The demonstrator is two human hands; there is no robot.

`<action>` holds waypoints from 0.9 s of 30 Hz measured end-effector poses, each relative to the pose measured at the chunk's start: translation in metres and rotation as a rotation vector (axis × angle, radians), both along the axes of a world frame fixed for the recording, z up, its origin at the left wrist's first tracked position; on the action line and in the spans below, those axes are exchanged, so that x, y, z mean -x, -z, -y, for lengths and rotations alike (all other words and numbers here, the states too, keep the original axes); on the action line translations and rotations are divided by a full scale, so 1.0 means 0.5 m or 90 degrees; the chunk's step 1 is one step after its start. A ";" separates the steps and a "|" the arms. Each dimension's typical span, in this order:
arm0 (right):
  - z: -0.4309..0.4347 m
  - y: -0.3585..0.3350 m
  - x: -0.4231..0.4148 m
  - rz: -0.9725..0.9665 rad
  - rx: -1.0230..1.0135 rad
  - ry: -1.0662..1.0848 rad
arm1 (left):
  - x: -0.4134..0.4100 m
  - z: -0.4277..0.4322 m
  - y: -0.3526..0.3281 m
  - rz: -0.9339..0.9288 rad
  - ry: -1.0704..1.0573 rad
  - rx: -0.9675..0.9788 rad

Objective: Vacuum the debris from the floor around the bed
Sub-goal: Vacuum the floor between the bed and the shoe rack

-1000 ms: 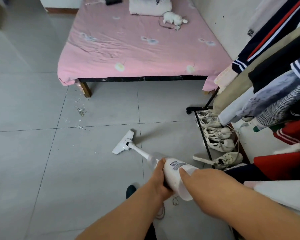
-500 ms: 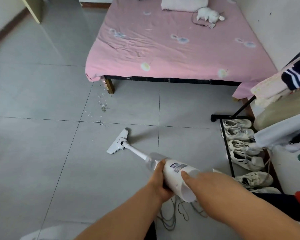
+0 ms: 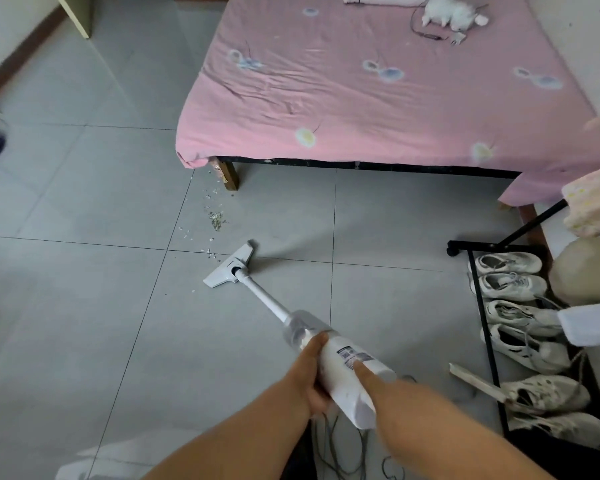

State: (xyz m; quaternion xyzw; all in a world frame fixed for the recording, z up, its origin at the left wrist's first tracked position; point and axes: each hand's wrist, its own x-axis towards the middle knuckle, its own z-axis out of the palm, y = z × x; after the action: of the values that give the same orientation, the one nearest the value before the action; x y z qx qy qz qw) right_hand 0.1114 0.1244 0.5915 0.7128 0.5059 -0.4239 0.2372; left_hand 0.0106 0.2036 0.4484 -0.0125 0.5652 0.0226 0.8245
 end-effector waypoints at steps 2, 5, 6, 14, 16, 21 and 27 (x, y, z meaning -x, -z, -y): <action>-0.044 0.011 0.003 -0.023 -0.012 -0.012 | 0.005 -0.046 0.011 -0.004 -0.002 -0.009; -0.095 0.007 0.001 -0.046 -0.037 -0.019 | 0.007 -0.106 0.012 -0.020 0.000 -0.008; -0.112 0.008 -0.003 -0.050 -0.041 -0.024 | 0.004 -0.126 0.012 -0.023 -0.003 -0.008; -0.134 -0.020 -0.062 0.005 -0.004 -0.052 | -0.067 -0.141 -0.021 -0.015 0.025 0.009; -0.118 -0.022 -0.082 0.006 0.037 -0.029 | -0.094 -0.121 -0.041 -0.013 0.036 0.011; -0.055 -0.046 -0.149 -0.004 0.004 0.031 | -0.163 -0.059 -0.083 -0.016 0.100 0.002; 0.001 -0.082 -0.233 -0.018 -0.104 -0.033 | -0.242 -0.011 -0.123 -0.004 0.128 -0.024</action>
State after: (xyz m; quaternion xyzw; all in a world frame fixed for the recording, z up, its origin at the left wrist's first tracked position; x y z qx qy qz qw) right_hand 0.2281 0.1237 0.6325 0.7106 0.5601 -0.3850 0.1821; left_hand 0.1314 0.2091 0.5098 0.0601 0.5654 -0.0498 0.8211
